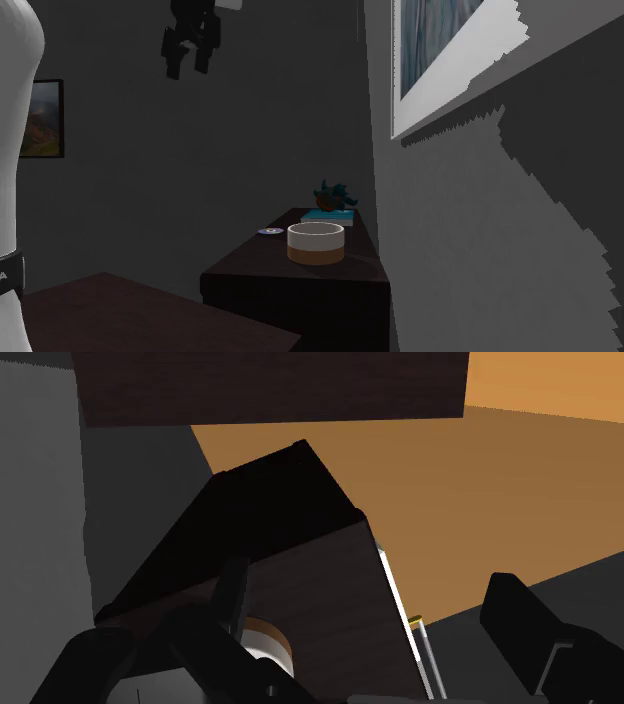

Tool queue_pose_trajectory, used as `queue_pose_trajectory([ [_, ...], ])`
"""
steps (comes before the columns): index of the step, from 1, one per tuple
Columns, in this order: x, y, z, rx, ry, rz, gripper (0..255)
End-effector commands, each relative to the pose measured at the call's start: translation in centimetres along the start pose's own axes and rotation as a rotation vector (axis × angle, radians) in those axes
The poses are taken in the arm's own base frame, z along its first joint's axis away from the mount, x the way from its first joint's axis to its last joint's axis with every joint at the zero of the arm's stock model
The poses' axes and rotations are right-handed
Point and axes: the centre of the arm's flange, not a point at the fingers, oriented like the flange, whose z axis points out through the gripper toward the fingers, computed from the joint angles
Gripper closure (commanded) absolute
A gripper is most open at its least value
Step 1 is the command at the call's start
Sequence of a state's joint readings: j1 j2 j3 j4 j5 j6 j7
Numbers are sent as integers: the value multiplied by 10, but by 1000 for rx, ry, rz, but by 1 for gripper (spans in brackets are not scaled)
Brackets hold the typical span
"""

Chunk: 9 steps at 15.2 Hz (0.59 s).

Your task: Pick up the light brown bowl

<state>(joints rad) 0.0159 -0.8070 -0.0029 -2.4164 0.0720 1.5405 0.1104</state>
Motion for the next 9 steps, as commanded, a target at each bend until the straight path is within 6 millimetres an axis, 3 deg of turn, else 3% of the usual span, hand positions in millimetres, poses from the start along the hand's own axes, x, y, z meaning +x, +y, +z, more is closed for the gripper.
queue_pose_trajectory([
  [1,0,0,0,0,0,0,0],
  [9,81,-2,67,-14,3,10,0],
])
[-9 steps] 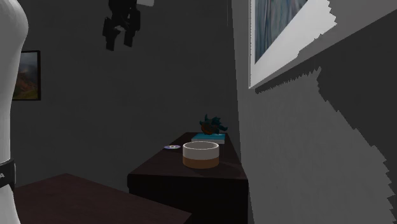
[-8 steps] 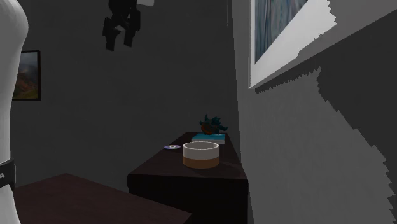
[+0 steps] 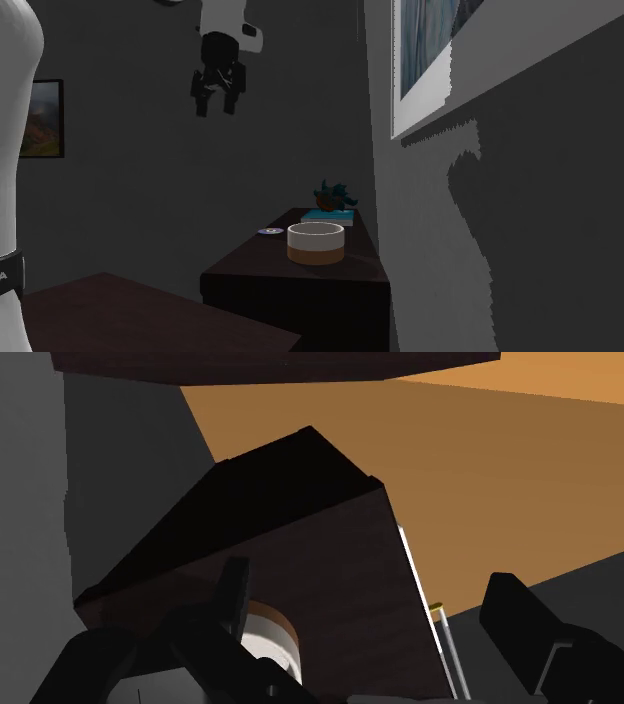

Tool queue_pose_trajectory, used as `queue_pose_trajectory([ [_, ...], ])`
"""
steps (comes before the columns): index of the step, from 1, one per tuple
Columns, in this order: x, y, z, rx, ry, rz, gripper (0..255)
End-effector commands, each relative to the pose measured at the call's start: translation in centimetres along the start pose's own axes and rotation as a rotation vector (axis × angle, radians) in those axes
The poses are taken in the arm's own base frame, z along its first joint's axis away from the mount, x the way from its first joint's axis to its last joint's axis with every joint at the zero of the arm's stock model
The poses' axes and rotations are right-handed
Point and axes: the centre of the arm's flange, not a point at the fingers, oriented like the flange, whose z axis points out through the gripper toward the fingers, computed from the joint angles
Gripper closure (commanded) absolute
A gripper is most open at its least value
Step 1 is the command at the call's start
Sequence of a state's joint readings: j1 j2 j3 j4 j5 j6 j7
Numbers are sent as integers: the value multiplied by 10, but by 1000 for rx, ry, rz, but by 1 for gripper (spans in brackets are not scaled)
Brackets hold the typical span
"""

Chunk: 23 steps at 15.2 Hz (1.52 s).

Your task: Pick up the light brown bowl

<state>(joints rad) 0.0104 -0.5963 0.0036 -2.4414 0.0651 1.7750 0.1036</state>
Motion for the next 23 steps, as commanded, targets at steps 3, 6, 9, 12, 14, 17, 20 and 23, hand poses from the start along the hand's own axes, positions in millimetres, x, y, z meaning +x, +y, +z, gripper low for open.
queue_pose_trajectory([
  [3,40,-2,34,-7,3,5,0],
  [6,71,-3,59,-12,5,9,0],
  [9,101,-3,84,-18,6,13,0],
  [12,132,-3,110,-23,7,17,0],
  [14,152,-3,126,-27,8,19,0],
  [17,183,-3,151,-32,9,23,0],
  [20,213,-3,176,-37,10,27,0],
  [23,244,-2,201,-43,11,31,0],
])
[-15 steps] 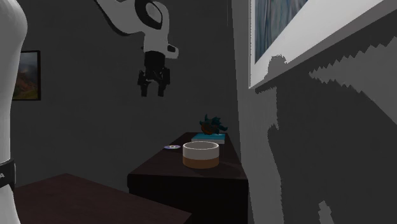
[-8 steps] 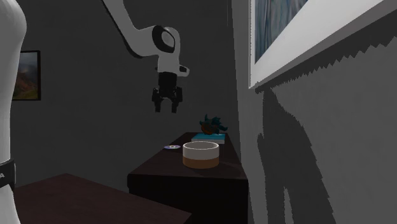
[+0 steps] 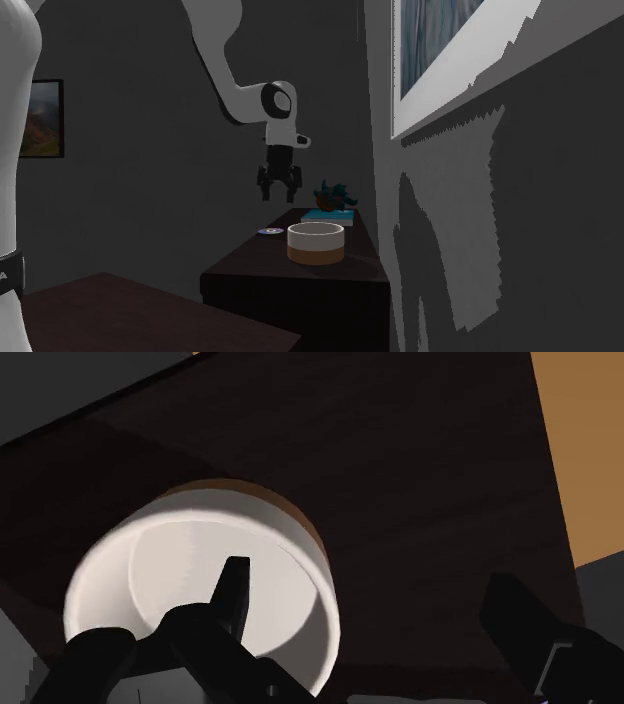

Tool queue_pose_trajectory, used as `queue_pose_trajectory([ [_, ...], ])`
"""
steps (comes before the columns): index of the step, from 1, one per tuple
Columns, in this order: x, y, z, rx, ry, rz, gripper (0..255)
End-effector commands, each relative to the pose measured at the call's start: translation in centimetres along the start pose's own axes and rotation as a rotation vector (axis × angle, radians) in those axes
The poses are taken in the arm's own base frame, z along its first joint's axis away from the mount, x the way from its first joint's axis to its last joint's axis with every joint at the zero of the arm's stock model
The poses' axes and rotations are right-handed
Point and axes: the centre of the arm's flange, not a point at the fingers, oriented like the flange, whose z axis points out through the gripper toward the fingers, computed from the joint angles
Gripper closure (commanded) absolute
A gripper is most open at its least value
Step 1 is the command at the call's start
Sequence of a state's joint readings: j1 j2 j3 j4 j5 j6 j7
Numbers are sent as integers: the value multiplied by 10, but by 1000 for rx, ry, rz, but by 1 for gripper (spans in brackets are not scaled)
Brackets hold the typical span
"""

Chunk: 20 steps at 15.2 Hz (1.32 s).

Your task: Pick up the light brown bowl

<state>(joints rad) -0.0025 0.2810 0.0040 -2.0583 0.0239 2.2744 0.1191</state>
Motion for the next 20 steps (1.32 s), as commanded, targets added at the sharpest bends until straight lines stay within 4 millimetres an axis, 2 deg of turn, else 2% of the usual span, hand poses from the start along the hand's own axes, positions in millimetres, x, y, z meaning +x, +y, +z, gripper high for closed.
queue_pose_trajectory([
  [1,21,0,17,-4,1,3,0],
  [7,82,-2,67,-14,3,11,0],
  [8,83,-2,68,-15,3,11,0],
  [15,85,-1,107,-15,3,11,0],
  [17,85,-1,107,-15,3,11,0],
  [18,85,-2,107,-15,3,11,255],
  [20,85,-2,106,-15,3,11,255],
])
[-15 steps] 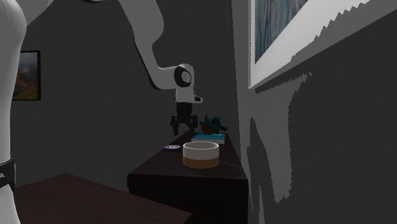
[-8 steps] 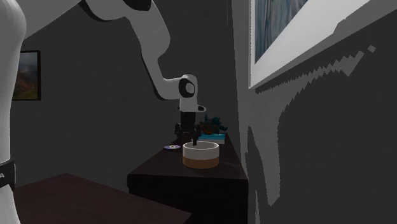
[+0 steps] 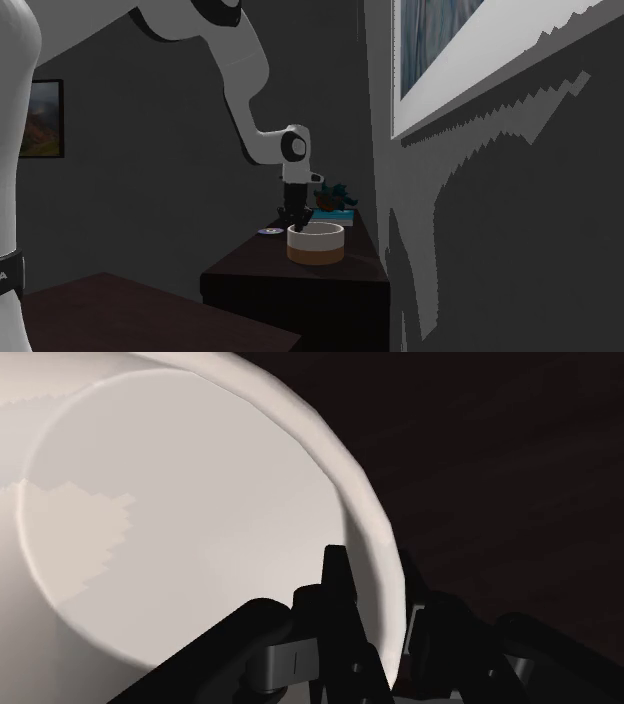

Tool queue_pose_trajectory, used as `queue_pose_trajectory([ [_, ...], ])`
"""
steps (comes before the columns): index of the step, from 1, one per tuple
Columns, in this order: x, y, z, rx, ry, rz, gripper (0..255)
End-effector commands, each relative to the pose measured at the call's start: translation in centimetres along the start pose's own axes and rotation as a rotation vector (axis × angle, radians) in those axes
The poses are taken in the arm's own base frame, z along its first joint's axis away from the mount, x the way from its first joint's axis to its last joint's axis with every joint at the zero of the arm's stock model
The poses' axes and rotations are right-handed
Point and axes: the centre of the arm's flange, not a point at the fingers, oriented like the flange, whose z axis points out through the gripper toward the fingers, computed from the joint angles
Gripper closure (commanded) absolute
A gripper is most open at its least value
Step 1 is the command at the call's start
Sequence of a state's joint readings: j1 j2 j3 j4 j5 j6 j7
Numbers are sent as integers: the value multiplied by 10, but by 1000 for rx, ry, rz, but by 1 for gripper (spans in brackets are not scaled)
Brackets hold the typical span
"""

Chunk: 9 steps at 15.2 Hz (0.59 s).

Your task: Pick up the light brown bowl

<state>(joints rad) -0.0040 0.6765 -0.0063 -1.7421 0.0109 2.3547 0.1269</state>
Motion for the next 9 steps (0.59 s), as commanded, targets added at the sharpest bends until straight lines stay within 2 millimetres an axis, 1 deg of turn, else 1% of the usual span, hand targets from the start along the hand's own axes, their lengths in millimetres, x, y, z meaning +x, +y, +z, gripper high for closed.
queue_pose_trajectory([
  [1,0,0,0,0,0,0,255],
  [7,0,0,1,0,0,0,255],
  [9,-1,0,-9,0,0,0,255],
])
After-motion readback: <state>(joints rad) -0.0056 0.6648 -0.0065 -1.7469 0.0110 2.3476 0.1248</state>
